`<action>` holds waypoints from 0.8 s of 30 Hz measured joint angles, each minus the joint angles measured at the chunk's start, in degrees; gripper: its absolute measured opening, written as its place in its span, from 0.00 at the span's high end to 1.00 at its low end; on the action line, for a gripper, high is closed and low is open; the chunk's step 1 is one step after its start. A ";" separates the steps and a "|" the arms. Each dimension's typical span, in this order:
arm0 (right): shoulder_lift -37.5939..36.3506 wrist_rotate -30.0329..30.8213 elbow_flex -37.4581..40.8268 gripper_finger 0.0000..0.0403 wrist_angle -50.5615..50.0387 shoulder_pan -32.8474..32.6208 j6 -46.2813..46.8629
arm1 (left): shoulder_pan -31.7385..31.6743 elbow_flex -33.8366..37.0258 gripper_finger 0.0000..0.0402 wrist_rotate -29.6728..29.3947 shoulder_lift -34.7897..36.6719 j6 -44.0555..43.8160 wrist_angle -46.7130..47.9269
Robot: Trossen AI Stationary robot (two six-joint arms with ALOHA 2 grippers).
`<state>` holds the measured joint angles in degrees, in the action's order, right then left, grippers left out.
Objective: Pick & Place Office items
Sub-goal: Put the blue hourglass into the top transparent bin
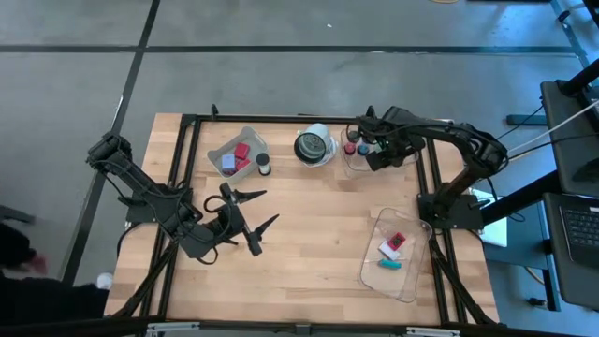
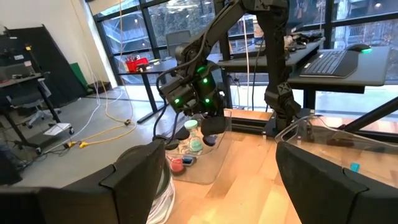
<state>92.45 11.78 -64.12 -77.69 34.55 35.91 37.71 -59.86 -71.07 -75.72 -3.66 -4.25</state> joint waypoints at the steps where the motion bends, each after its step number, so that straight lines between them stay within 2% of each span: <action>1: 0.02 -0.05 0.00 0.42 0.48 0.14 -0.36 | -0.09 0.00 0.24 0.00 0.00 0.01 0.01; 10: 0.06 2.25 -0.04 0.43 2.27 0.74 -1.70 | -1.45 0.00 0.24 -0.01 0.00 0.01 0.26; 17: 0.04 5.64 -0.07 0.34 2.85 0.76 -2.33 | -2.33 0.00 0.24 0.03 0.00 0.00 0.26; 24: -0.01 5.78 -1.16 0.27 3.61 0.74 -2.98 | -2.31 0.00 0.24 -0.25 0.00 0.66 0.24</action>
<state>92.44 17.56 -65.28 -74.09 35.29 32.94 35.40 -59.86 -71.32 -75.72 -3.00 -4.01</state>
